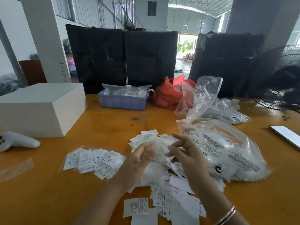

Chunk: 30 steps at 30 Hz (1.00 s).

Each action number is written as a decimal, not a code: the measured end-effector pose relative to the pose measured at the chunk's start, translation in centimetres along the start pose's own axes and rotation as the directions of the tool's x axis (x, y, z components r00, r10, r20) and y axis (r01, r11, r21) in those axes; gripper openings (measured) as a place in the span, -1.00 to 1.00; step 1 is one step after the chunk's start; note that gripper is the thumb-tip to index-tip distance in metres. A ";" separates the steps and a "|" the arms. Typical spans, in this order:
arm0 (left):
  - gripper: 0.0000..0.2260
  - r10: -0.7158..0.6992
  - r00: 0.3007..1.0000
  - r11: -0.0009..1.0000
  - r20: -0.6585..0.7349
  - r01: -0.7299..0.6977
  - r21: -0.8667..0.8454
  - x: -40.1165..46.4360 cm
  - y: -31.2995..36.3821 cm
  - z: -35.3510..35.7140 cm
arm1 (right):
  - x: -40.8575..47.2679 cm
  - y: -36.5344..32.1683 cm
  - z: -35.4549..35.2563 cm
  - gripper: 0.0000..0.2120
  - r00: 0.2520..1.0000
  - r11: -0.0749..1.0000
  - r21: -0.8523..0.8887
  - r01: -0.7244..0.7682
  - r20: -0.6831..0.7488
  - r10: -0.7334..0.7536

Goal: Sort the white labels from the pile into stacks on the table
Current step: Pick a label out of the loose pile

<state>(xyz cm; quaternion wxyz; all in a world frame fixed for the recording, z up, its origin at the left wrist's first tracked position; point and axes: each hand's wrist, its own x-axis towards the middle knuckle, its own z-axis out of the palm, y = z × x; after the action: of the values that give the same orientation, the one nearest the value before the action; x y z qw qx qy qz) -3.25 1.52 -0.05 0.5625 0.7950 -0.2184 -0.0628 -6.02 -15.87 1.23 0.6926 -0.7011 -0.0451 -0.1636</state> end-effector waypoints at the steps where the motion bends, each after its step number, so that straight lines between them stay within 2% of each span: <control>1: -0.36 -0.031 0.999 0.999 0.024 0.032 -0.034 0.1 0.1 0.1 | -0.2 0.1 0.4 -0.67 0.999 0.999 0.026 -0.027 0.043 0.026; 3: -0.59 -0.050 0.999 0.995 -0.022 0.048 -0.085 0.3 0.2 0.3 | -0.4 0.4 0.9 -0.66 0.994 0.996 0.046 -0.070 0.085 0.066; 5: -0.90 -0.076 0.987 0.988 -0.142 0.055 -0.147 0.3 0.3 0.1 | -0.5 0.5 1.1 -0.65 0.993 0.993 0.064 -0.099 0.073 0.094; 6: -0.96 -0.094 0.978 0.981 -0.186 0.059 -0.186 0.2 0.4 -0.1 | -0.4 0.5 1.1 -0.66 0.992 0.991 0.076 -0.110 0.063 0.105; 8: -0.94 -0.111 0.968 0.971 -0.224 0.057 -0.234 0.1 0.5 -0.3 | -0.4 0.6 1.0 -0.65 0.989 0.986 0.093 -0.137 0.064 0.131; 12: -0.95 -0.112 0.961 0.972 -0.252 0.053 -0.229 0.1 0.8 -0.4 | -0.5 0.5 0.8 -0.66 0.961 0.954 0.163 -0.252 0.155 0.228; 15: -0.94 -0.117 0.956 0.971 -0.269 0.053 -0.233 0.1 0.9 -0.3 | -0.6 0.4 0.8 -0.77 0.936 0.948 0.092 -0.304 0.214 0.280; 18: -0.93 -0.148 0.950 0.966 -0.275 0.078 -0.248 0.1 0.8 -0.4 | -0.5 0.3 0.8 -0.93 0.937 0.960 0.007 -0.279 0.223 0.270; 20: -0.92 -0.174 0.961 0.949 -0.214 0.106 -0.298 0.1 0.8 -0.5 | -0.3 0.4 0.8 -0.89 0.945 0.967 -0.020 -0.256 0.205 0.254; 22: -0.84 -0.205 0.975 0.911 -0.090 0.156 -0.381 0.0 0.9 -0.7 | -0.2 0.6 0.8 -0.84 0.950 0.970 -0.048 -0.237 0.200 0.242; 24: -0.75 -0.225 0.974 0.906 0.002 0.210 -0.366 -0.2 0.8 -0.8 | -0.3 0.8 0.9 -0.80 0.956 0.974 -0.079 -0.212 0.190 0.224; 25: -0.78 -0.230 0.973 0.919 0.003 0.218 -0.328 -0.2 0.8 -0.8 | -0.3 0.8 1.0 -0.80 0.961 0.976 -0.099 -0.191 0.183 0.207; 27: -0.92 -0.257 0.962 0.928 -0.094 0.218 -0.302 0.0 0.6 -0.6 | -0.3 1.0 1.2 -0.79 0.970 0.981 -0.112 -0.158 0.167 0.175; 28: -0.94 -0.286 0.943 0.915 -0.169 0.217 -0.341 0.2 0.5 -0.6 | -0.3 1.1 1.2 -0.81 0.974 0.982 -0.119 -0.150 0.153 0.167; 29: -0.93 -0.321 0.917 0.893 -0.235 0.211 -0.398 0.3 0.3 -0.8 | -0.3 1.2 1.3 -0.82 0.978 0.976 -0.179 -0.126 0.142 0.153; 30: -0.90 -0.353 0.890 0.870 -0.288 0.199 -0.451 0.4 0.2 -1.0 | -0.3 1.3 1.3 -0.84 0.982 0.947 -0.316 -0.064 0.148 0.115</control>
<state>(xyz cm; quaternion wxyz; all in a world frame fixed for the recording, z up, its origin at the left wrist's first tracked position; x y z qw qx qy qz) -2.58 2.16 0.58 0.7313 0.6803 0.0246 -0.0409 -5.73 -14.55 -0.07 0.5748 -0.8133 -0.0439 -0.0787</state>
